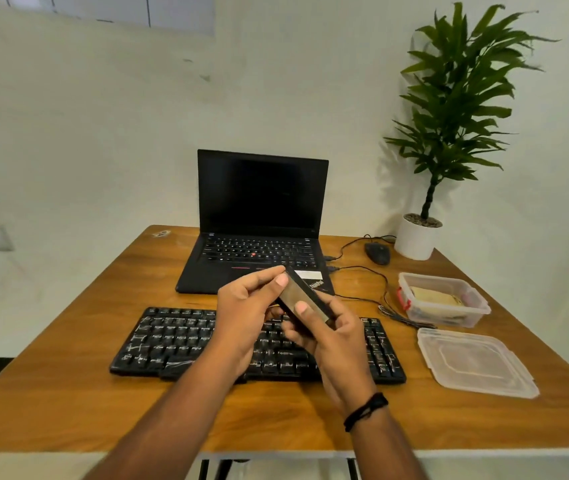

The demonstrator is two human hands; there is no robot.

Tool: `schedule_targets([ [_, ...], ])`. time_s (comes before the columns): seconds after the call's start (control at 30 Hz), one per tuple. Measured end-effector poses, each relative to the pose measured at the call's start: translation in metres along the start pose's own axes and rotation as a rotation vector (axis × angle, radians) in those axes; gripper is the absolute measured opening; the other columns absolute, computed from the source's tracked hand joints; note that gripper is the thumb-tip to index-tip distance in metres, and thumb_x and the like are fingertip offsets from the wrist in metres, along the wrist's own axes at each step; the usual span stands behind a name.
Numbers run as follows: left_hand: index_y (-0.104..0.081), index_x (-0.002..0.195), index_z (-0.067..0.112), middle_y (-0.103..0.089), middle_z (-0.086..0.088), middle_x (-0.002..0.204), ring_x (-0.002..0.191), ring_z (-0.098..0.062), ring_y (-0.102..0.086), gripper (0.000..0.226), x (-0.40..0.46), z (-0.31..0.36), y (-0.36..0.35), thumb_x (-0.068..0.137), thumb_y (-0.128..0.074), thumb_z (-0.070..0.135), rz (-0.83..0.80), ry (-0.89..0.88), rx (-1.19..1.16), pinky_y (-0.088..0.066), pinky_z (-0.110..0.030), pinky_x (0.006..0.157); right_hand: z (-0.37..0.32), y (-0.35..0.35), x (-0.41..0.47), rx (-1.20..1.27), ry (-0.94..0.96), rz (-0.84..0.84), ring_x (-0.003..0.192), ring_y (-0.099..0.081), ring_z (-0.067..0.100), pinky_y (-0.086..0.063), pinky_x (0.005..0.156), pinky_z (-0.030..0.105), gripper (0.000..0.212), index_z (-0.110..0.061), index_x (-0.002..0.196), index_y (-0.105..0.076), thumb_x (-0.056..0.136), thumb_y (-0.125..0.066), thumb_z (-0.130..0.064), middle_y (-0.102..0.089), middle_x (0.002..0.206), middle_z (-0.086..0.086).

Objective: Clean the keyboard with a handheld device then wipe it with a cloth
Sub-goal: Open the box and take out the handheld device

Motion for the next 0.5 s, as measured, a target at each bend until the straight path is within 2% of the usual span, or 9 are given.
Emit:
schedule_targets([
  [0.07, -0.077, 0.110, 0.016, -0.079, -0.004, 0.098, 0.087, -0.014, -0.074, 0.018, -0.003, -0.002, 0.003, 0.094, -0.069, 0.018, -0.024, 0.022, -0.054, -0.057, -0.025, 0.070, -0.002, -0.001, 0.000, -0.142, 0.088, 0.025, 0.082, -0.073, 0.023, -0.061, 0.071, 0.031, 0.035, -0.020, 0.116, -0.066, 0.084, -0.074, -0.009, -0.075, 0.100, 0.009],
  [0.17, -0.077, 0.107, 0.012, -0.078, -0.008, 0.097, 0.088, -0.018, -0.075, 0.029, -0.007, -0.006, 0.007, 0.084, -0.075, 0.028, -0.028, 0.075, -0.128, -0.059, -0.028, 0.073, -0.006, -0.003, 0.000, -0.440, 0.262, 0.034, 0.100, -0.067, 0.007, -0.057, 0.084, 0.026, 0.045, -0.031, 0.109, -0.070, 0.077, -0.078, -0.001, -0.072, 0.104, -0.007],
  [0.23, -0.075, 0.110, 0.009, -0.079, -0.008, 0.096, 0.089, -0.019, -0.076, 0.042, -0.007, -0.009, 0.011, 0.073, -0.080, 0.029, -0.035, 0.092, -0.129, -0.060, -0.026, 0.071, -0.007, -0.005, 0.000, -0.539, 0.328, 0.032, 0.108, -0.061, 0.000, -0.053, 0.094, 0.025, 0.052, -0.038, 0.102, -0.070, 0.074, -0.077, 0.005, -0.068, 0.112, -0.008],
  [0.3, -0.072, 0.115, 0.008, -0.079, -0.009, 0.100, 0.094, -0.021, -0.076, 0.050, -0.007, -0.012, 0.016, 0.068, -0.082, 0.022, -0.059, 0.091, -0.120, -0.061, -0.027, 0.073, -0.006, -0.006, 0.000, -0.569, 0.334, 0.047, 0.105, -0.060, 0.000, -0.054, 0.093, 0.024, 0.059, -0.042, 0.102, -0.068, 0.074, -0.074, 0.010, -0.065, 0.117, -0.008],
  [0.37, -0.070, 0.120, 0.011, -0.078, -0.008, 0.106, 0.100, -0.022, -0.075, 0.056, -0.008, -0.013, 0.021, 0.066, -0.082, 0.017, -0.086, 0.057, -0.107, -0.061, -0.030, 0.079, -0.005, -0.007, -0.001, -0.477, 0.252, 0.033, 0.088, -0.064, 0.007, -0.057, 0.075, 0.022, 0.066, -0.040, 0.114, -0.064, 0.077, -0.066, 0.015, -0.063, 0.121, -0.005],
  [0.4, -0.069, 0.122, 0.014, -0.078, -0.006, 0.107, 0.102, -0.021, -0.074, 0.059, -0.009, -0.013, 0.023, 0.065, -0.083, 0.015, -0.093, 0.032, -0.090, -0.060, -0.032, 0.081, -0.004, -0.008, -0.002, -0.364, 0.192, 0.011, 0.085, -0.066, 0.012, -0.058, 0.072, 0.025, 0.068, -0.036, 0.121, -0.060, 0.079, -0.062, 0.017, -0.063, 0.121, -0.001],
  [0.5, -0.069, 0.125, 0.017, -0.077, 0.001, 0.111, 0.104, -0.013, -0.073, 0.062, -0.011, -0.011, 0.031, 0.065, -0.085, 0.009, -0.109, -0.054, -0.021, -0.060, -0.033, 0.084, -0.001, -0.009, -0.003, 0.019, -0.004, -0.067, 0.100, -0.069, 0.027, -0.059, 0.077, 0.036, 0.057, -0.020, 0.131, -0.056, 0.086, -0.056, 0.014, -0.063, 0.118, 0.013],
])
Point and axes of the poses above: each hand's wrist, its own x-axis towards the middle knuckle, its own y-axis out of the back of the hand, z = x × y, the point moved 3 cm from there along x, towards the middle knuckle
